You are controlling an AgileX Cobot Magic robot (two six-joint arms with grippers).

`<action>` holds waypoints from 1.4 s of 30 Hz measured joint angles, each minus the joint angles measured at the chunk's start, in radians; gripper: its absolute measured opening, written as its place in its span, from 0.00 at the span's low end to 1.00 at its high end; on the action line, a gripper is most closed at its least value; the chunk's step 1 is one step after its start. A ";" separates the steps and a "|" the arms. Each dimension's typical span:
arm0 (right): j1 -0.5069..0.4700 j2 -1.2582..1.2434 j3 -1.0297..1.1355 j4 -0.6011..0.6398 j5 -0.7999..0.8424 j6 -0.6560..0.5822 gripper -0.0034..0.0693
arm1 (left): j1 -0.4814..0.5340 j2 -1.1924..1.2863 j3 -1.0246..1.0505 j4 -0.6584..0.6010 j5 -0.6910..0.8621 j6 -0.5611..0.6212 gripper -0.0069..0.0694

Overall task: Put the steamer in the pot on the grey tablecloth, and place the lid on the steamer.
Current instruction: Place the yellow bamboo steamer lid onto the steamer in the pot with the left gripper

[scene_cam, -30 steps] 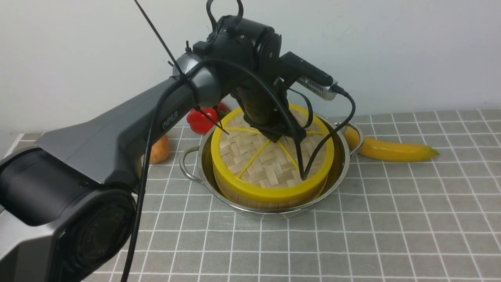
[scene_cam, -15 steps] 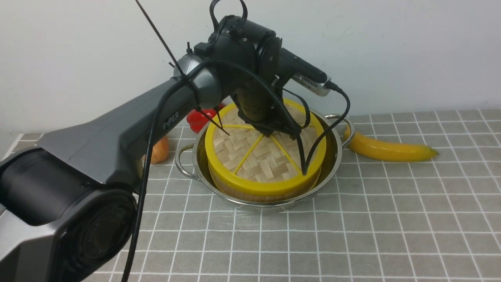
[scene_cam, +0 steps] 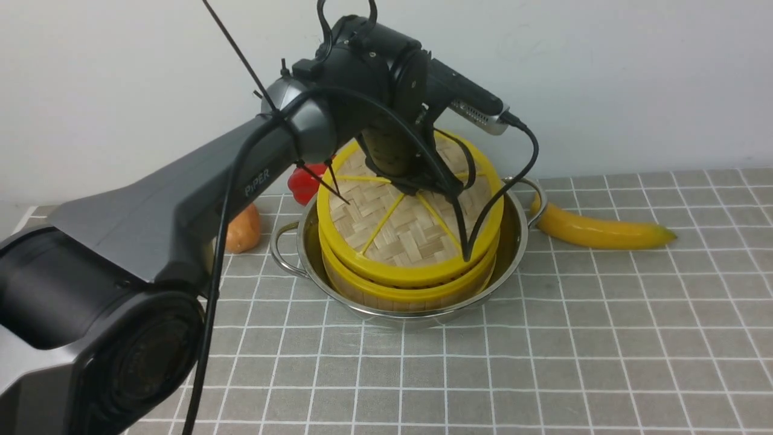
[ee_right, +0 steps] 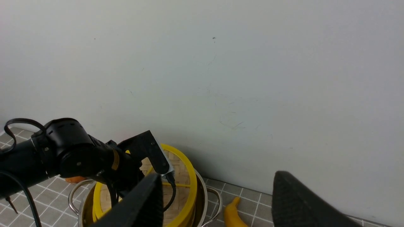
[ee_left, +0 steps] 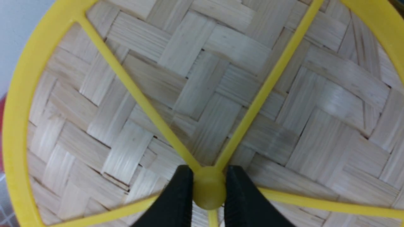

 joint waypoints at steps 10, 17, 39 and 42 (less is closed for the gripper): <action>0.000 0.000 0.000 0.000 0.000 0.000 0.68 | 0.000 -0.008 -0.054 -0.004 0.106 0.000 0.24; 0.000 0.000 0.000 0.000 0.000 0.000 0.68 | 0.000 -0.030 -0.091 -0.033 0.164 0.000 0.24; 0.000 0.000 0.000 0.000 0.000 0.001 0.68 | 0.000 0.011 -0.091 -0.048 0.173 0.000 0.24; 0.000 0.000 0.000 0.000 0.000 0.001 0.68 | 0.000 0.018 -0.090 -0.048 0.158 0.000 0.24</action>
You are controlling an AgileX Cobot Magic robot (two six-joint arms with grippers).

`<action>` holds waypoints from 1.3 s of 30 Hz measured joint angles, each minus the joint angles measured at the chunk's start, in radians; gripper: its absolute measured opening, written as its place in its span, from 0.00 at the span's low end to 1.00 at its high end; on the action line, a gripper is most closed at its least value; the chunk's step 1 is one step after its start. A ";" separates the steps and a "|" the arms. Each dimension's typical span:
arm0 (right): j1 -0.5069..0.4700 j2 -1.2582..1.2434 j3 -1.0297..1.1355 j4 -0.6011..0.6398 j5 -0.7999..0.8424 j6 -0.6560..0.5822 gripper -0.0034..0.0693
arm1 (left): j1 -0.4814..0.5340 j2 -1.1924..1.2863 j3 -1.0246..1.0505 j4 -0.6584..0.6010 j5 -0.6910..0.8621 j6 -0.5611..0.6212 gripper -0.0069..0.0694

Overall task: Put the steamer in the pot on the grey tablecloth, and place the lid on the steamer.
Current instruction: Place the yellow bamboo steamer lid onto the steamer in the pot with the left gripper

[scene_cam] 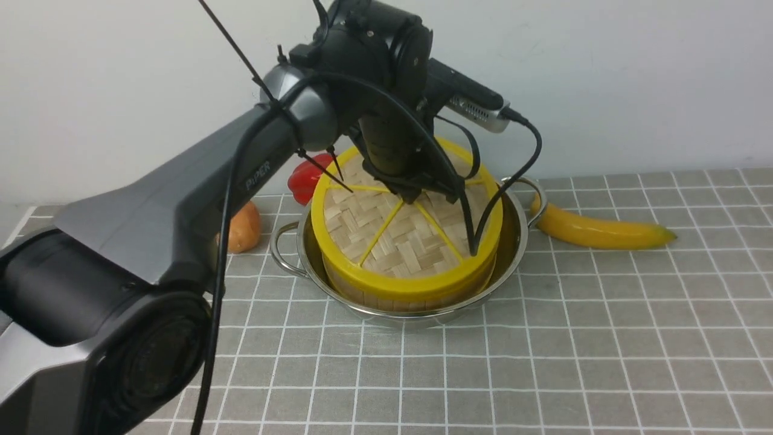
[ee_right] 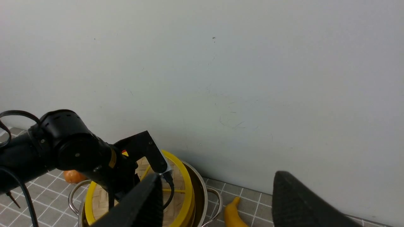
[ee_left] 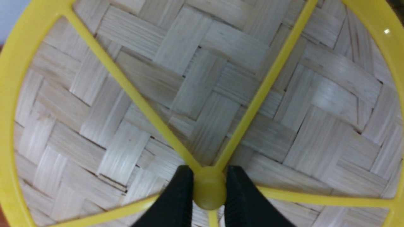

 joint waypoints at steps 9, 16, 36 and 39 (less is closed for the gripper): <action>0.000 0.000 0.000 0.000 0.000 0.000 0.68 | 0.000 0.011 0.000 -0.001 -0.035 0.000 0.24; 0.000 0.000 0.000 0.000 0.000 0.000 0.68 | 0.000 0.014 0.001 -0.001 -0.035 0.000 0.24; 0.000 0.000 0.000 0.000 0.000 0.000 0.68 | 0.020 0.039 0.001 -0.027 -0.060 0.007 0.24; 0.000 0.000 0.000 0.000 0.000 0.000 0.68 | 0.020 0.039 0.001 -0.027 -0.061 0.008 0.24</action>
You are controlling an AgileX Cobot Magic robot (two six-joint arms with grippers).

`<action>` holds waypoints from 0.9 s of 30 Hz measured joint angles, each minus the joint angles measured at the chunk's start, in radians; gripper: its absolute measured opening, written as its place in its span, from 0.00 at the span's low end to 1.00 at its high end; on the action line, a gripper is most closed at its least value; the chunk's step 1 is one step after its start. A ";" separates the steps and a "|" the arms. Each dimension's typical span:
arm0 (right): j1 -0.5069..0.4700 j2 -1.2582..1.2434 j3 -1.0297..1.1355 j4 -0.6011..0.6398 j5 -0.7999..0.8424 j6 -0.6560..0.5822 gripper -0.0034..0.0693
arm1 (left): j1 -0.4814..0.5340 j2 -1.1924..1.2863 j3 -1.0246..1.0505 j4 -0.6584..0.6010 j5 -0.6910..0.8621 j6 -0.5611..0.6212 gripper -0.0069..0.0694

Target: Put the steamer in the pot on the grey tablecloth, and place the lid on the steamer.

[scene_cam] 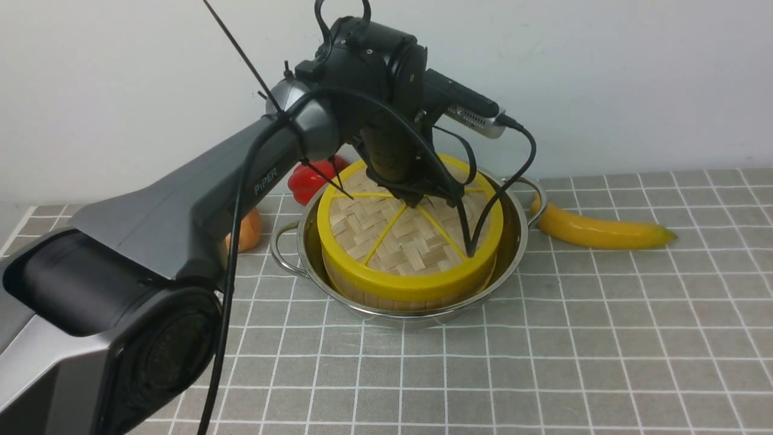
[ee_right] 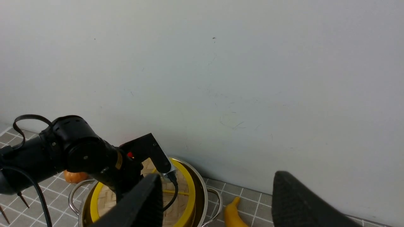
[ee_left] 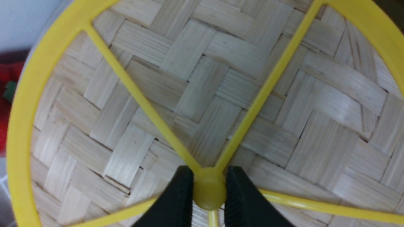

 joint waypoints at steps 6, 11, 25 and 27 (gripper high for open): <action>0.000 0.000 0.000 0.000 0.000 0.000 0.68 | 0.000 0.000 0.000 -0.002 0.000 0.000 0.25; 0.000 0.000 0.000 0.000 0.000 0.000 0.68 | 0.000 0.000 -0.002 0.000 -0.022 0.001 0.39; 0.000 -0.039 0.093 -0.011 -0.010 -0.063 0.57 | 0.000 -0.315 -0.127 0.062 0.063 0.008 0.53; 0.000 -0.083 0.186 -0.036 -0.011 -0.073 0.49 | 0.000 -0.392 -0.099 0.070 0.063 0.008 0.35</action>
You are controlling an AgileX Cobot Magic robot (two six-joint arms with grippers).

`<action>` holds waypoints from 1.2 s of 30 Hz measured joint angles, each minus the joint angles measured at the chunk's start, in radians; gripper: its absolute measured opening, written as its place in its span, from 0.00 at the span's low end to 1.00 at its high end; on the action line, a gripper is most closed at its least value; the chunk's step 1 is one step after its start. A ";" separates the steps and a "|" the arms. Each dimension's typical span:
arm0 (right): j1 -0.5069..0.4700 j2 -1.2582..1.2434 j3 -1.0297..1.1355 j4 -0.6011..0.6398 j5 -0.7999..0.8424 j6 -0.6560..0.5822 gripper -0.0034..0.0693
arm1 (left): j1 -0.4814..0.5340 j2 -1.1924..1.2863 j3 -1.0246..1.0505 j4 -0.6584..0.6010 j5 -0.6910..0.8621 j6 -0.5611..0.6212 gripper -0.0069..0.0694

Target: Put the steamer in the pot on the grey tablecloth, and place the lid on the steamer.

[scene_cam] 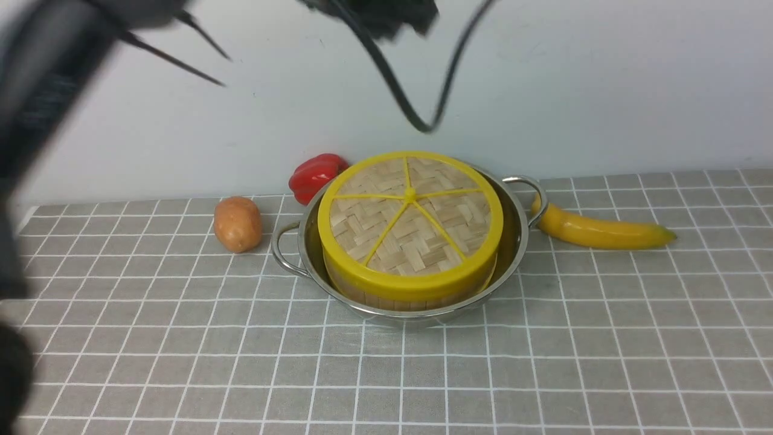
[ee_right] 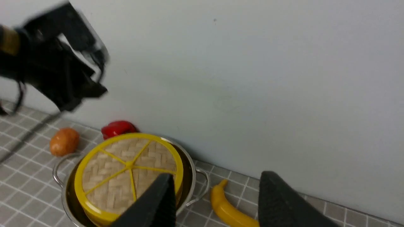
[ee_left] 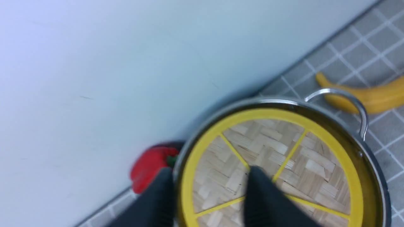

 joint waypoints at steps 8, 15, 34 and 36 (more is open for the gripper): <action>0.000 -0.277 0.527 -0.112 -0.105 0.020 0.19 | 0.000 -0.346 0.269 0.013 0.000 0.003 0.06; 0.000 -0.589 0.969 -0.146 -0.362 0.110 0.03 | 0.001 -0.707 0.771 0.014 -0.013 0.004 0.06; 0.000 -0.715 1.088 -0.146 -0.427 0.126 0.05 | 0.002 -1.488 1.772 -0.060 -0.687 -0.187 0.07; 0.000 -0.715 1.088 -0.146 -0.427 0.126 0.05 | 0.002 -1.490 1.772 -0.065 -0.697 -0.190 0.07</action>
